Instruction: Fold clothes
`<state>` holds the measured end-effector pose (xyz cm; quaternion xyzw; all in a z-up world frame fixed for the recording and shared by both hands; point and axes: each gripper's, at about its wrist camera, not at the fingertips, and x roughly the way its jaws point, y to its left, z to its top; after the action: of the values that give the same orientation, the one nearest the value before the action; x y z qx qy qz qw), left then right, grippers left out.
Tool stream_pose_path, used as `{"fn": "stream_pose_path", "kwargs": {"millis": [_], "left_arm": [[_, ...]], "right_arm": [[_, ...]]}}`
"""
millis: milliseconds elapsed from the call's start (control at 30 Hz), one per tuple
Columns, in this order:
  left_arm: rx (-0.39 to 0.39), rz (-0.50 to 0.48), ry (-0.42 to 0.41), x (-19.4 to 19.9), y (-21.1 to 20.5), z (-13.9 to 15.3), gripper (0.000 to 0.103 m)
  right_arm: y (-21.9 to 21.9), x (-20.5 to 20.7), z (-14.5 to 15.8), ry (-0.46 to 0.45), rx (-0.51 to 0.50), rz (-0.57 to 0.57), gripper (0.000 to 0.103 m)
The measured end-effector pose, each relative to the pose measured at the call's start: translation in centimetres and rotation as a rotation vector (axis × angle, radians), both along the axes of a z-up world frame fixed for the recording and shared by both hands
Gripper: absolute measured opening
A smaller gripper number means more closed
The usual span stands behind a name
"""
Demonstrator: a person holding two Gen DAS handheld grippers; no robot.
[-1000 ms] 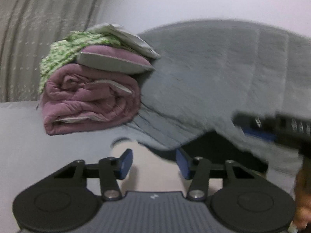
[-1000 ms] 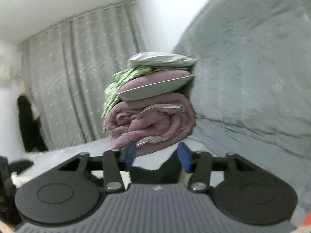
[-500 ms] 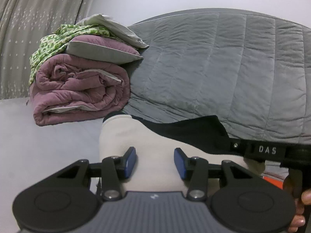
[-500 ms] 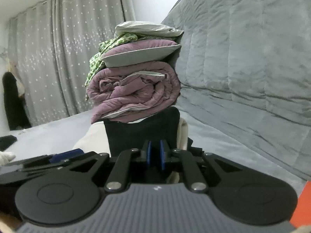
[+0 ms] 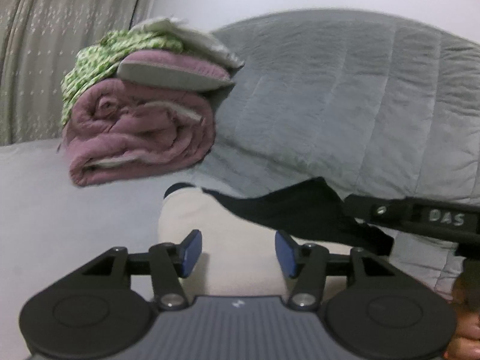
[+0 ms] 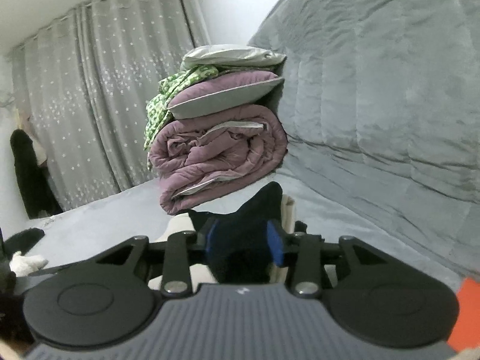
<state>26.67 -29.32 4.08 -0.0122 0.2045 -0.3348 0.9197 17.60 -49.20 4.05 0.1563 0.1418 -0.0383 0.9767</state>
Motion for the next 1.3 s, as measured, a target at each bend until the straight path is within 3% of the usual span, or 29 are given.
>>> {"fn": "stream_pose_path", "kwargs": {"millis": [100,333,533,700,767,967,1300], "left_arm": [[0.037,0.033,0.044,-1.2,0.5,1.5,0.062],[0.103,0.095,0.150,-3.9,1.9,4.0,0.073],[0.185,0.129,0.197,-6.5,2.0,5.0,0.090],[0.274,0.168,0.239,-8.9,2.0,4.4,0.102],[0.294,0.184,0.269,-9.5,2.1,3.9,0.102],[0.289,0.212,0.356,-10.9,2.4,3.4,0.102],[0.326,0.238,0.302,-12.0,2.1,4.4,0.102]], "right_arm": [[0.3,-1.3,1.2,0.038,0.014,-0.015,0.042],[1.3,-4.9,3.8,0.122,0.011,-0.043,0.055],[1.7,-7.9,4.8,0.170,0.002,-0.093,0.069],[2.3,-9.5,4.2,0.242,-0.025,-0.123,0.088],[2.7,-9.7,3.7,0.279,-0.055,-0.118,0.102],[3.1,-9.9,3.3,0.342,-0.125,-0.129,0.103],[2.7,-10.6,3.3,0.382,-0.059,-0.113,0.103]]}}
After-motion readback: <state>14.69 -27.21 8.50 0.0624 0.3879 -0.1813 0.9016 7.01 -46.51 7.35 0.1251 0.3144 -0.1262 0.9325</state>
